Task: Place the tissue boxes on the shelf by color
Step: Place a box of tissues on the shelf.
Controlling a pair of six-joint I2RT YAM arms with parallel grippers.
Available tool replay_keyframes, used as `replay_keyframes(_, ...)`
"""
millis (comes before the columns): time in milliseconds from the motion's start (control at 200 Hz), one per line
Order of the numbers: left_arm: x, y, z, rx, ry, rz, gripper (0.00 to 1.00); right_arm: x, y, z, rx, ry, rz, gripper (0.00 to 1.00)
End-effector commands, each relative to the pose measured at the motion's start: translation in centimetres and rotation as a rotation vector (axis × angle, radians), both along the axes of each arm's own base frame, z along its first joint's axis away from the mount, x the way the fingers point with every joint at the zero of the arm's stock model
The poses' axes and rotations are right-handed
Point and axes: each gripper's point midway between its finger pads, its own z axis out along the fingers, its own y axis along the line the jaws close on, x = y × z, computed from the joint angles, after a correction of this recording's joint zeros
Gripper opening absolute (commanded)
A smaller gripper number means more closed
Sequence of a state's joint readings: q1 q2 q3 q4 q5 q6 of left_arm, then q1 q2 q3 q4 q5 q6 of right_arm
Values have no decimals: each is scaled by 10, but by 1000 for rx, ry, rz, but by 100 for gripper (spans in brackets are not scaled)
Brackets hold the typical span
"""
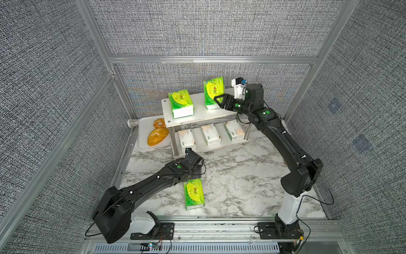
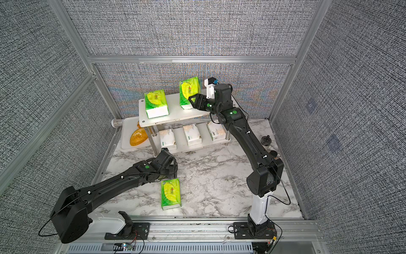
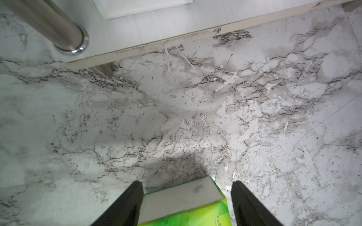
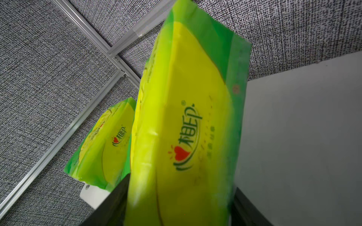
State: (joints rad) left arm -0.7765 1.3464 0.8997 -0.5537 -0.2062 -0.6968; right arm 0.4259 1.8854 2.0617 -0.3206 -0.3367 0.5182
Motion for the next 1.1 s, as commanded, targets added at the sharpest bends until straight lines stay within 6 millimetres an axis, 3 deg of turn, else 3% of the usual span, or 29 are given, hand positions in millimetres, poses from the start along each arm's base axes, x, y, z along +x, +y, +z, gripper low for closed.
replay_keyframes(0, 4, -4, 5, -12, -14, -6, 76, 3, -4, -7, -24, 14, -23, 71)
replay_keyframes(561, 6, -7, 7, -16, -16, -7, 76, 18, -26, -8, -98, -32, -122, 82)
replay_keyframes(666, 6, -7, 8, -14, -17, -10, 76, 18, -25, -8, -101, -44, -119, 79)
replay_keyframes(856, 7, -7, 8, -12, -16, -11, 76, 15, -22, -15, -127, -70, -94, 65)
replay_keyframes(1096, 8, -8, 5, -8, -11, -11, 76, 3, -19, -9, -142, -105, -1, 61)
